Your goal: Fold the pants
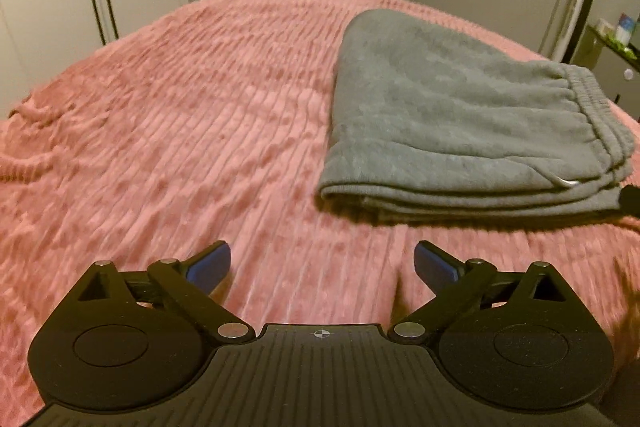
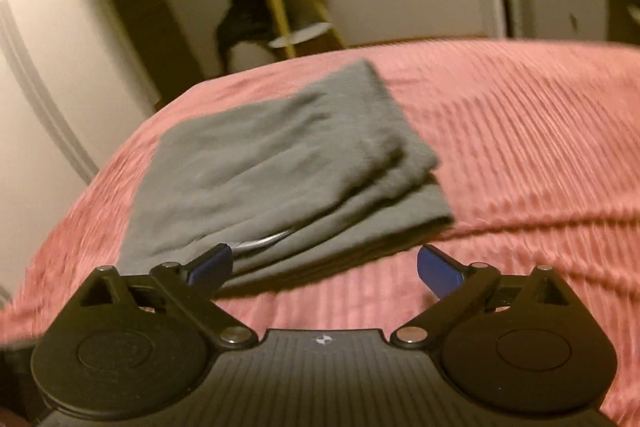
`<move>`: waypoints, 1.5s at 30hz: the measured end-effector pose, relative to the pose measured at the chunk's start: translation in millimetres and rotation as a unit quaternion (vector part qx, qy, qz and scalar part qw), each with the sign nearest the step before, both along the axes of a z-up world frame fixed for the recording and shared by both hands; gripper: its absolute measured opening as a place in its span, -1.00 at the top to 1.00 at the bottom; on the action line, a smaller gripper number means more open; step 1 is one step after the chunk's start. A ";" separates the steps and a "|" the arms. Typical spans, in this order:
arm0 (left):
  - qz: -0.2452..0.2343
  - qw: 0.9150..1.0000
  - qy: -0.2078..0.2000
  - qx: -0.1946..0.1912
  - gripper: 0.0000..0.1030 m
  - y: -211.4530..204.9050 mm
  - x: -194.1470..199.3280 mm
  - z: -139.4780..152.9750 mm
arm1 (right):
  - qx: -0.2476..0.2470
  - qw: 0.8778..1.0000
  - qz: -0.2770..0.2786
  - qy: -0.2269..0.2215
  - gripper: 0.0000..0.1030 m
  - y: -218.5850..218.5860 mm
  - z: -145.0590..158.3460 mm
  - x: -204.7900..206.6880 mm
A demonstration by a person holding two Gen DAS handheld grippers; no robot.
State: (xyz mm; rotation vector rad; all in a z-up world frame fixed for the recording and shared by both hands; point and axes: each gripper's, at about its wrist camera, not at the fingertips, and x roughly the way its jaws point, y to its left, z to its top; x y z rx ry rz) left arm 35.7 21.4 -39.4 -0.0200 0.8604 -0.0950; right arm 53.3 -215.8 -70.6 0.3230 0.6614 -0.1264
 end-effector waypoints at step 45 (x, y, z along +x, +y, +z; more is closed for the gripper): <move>-0.015 0.999 -0.031 -0.002 -0.97 -2.5 -17.4 1.0 | -0.118 0.992 0.000 0.041 -0.92 40.7 3.3 -6.2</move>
